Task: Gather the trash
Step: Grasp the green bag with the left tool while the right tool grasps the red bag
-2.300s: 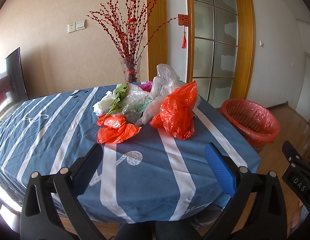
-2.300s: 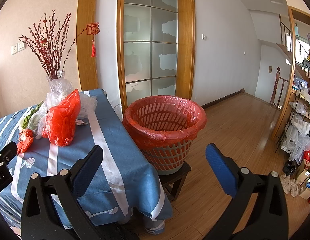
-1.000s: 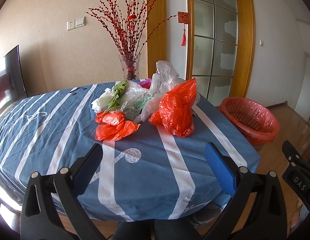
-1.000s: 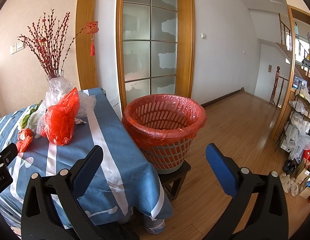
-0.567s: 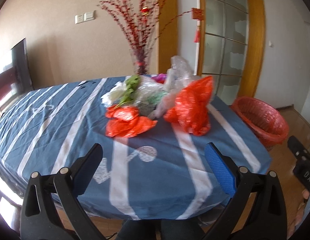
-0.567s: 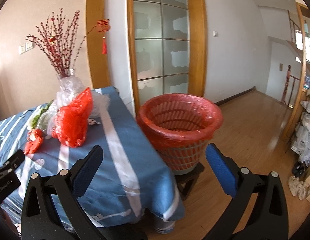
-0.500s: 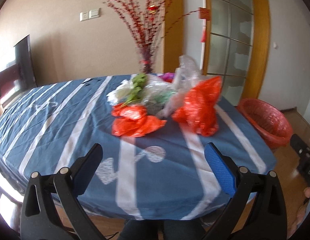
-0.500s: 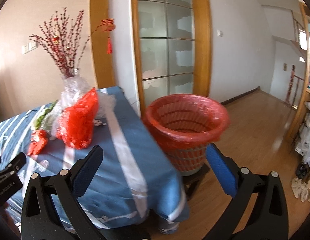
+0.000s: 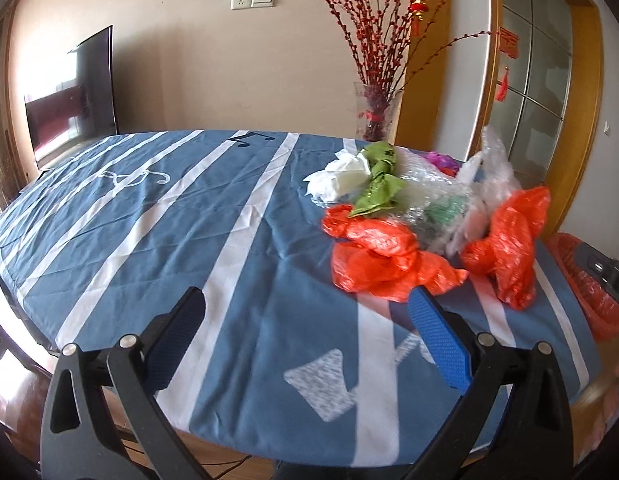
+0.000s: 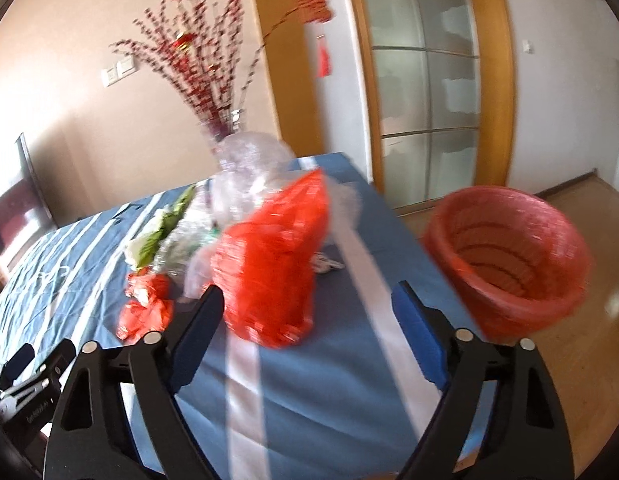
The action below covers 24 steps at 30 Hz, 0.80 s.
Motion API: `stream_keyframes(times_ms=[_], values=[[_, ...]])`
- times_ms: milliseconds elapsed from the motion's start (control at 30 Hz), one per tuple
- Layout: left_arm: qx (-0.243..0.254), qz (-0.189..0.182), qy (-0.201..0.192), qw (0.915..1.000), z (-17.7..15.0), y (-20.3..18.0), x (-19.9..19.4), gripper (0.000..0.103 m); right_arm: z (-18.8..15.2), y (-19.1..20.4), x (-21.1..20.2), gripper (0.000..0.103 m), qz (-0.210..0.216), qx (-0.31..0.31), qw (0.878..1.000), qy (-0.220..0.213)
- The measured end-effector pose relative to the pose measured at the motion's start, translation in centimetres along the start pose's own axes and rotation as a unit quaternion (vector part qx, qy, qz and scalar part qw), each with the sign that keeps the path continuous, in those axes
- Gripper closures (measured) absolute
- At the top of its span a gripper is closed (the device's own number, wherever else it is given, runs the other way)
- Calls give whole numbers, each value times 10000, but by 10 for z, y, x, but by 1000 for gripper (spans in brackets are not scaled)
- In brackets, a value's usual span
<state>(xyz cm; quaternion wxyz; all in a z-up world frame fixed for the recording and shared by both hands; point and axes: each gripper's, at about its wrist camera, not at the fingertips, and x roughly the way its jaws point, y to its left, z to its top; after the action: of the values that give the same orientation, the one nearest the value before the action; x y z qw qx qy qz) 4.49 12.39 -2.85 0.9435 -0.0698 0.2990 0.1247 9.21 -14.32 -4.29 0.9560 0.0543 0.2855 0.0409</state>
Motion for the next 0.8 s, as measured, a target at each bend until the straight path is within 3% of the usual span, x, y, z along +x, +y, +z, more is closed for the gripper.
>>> stream_keyframes(times_ms=[200, 400, 533, 600, 733, 800], values=[[54, -37, 78, 9999, 7, 3, 14, 4, 9, 28, 42, 31, 77, -253, 9992, 311], [62, -101, 138, 9998, 16, 2, 26, 4, 9, 32, 65, 41, 0, -277, 9981, 552], [37, -155, 189, 9997, 22, 0, 34, 4, 5, 29, 75, 61, 20, -297, 9968, 743], [25, -189, 196, 9996, 24, -1, 37, 4, 4, 28, 76, 78, 62, -290, 9967, 758], [57, -286, 206, 9994, 33, -8, 44, 4, 4, 23, 72, 95, 133, -324, 9970, 693], [87, -349, 192, 9992, 39, -13, 47, 7, 5, 20, 69, 98, 158, -324, 9971, 670]])
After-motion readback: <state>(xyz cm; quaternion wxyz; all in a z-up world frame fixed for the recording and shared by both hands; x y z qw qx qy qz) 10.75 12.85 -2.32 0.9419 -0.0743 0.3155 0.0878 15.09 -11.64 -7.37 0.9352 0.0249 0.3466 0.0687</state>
